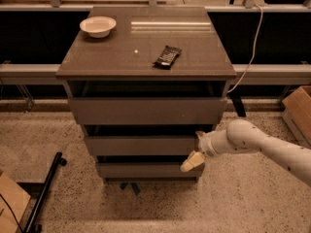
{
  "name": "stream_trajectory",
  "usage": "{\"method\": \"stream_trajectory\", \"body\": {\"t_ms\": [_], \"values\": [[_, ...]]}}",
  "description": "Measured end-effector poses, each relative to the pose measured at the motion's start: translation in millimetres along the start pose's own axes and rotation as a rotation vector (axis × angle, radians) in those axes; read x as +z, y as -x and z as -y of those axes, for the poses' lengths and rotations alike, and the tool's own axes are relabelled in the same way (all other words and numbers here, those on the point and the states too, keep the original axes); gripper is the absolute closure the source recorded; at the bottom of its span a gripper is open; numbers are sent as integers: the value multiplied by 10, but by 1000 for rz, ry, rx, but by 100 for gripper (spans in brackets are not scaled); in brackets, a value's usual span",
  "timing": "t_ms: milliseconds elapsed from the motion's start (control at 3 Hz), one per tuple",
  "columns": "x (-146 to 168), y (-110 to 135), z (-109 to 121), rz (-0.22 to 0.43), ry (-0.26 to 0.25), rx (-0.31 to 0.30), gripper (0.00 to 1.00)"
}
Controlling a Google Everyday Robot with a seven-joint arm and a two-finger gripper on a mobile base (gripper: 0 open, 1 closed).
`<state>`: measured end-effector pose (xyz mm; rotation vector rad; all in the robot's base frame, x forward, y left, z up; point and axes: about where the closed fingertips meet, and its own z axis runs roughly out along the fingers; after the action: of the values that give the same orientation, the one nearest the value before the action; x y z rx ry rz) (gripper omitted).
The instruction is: Open middle drawer
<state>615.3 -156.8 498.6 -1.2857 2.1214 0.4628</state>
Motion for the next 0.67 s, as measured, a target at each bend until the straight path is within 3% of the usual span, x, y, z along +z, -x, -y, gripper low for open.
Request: {"method": "stream_trajectory", "body": {"t_ms": [667], "values": [[531, -178, 613, 50, 43, 14, 0]]}}
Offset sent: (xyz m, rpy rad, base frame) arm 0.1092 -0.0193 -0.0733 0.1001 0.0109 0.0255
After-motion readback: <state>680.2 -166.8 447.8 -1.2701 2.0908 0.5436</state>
